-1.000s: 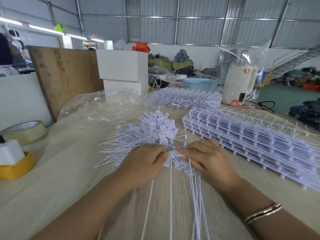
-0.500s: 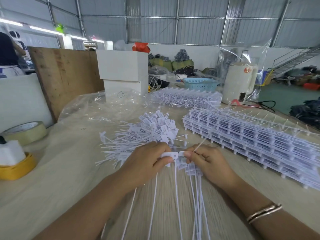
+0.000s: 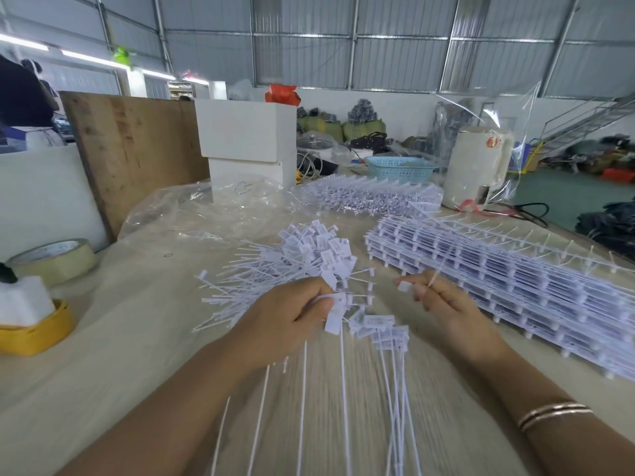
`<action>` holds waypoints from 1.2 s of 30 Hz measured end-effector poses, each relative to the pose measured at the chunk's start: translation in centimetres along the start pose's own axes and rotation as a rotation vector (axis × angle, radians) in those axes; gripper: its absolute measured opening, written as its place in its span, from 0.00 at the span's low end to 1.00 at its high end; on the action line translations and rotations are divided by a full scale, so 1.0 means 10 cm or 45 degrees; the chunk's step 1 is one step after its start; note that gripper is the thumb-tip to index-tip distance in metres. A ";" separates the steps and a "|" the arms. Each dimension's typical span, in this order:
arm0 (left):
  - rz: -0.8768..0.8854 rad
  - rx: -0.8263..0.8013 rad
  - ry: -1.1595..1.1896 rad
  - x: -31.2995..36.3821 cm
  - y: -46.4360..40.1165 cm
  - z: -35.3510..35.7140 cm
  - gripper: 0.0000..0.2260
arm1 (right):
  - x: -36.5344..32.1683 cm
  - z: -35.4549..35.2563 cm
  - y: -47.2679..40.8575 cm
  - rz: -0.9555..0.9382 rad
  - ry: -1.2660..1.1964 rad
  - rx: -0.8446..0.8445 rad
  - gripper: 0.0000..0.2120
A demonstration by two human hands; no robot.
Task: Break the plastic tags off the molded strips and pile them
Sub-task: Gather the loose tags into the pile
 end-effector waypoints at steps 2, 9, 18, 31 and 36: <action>-0.013 -0.006 -0.055 -0.01 0.00 0.03 0.07 | -0.03 0.13 -0.04 -0.149 0.202 -0.222 0.13; -0.151 0.217 -0.195 -0.15 -0.07 -0.09 0.05 | 0.06 0.28 0.00 -0.165 0.149 -0.507 0.25; -0.086 0.152 -0.116 0.02 -0.03 -0.06 0.06 | 0.02 0.28 0.00 -0.045 -0.051 -0.451 0.22; -0.014 -0.010 0.016 0.15 0.01 0.10 0.05 | -0.50 0.42 0.01 -1.027 0.867 -0.157 0.11; -0.048 0.044 -0.247 0.04 -0.01 0.05 0.08 | -0.47 0.32 0.01 -0.972 0.957 -0.024 0.11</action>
Point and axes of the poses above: each hand's wrist, its own y-axis away from the middle knuckle, its own z-axis out of the palm, x = y × z, the point moved 6 cm from there along -y, towards the middle knuckle, and after that the axes turned 12 degrees about -z, right-handed, at the moved point
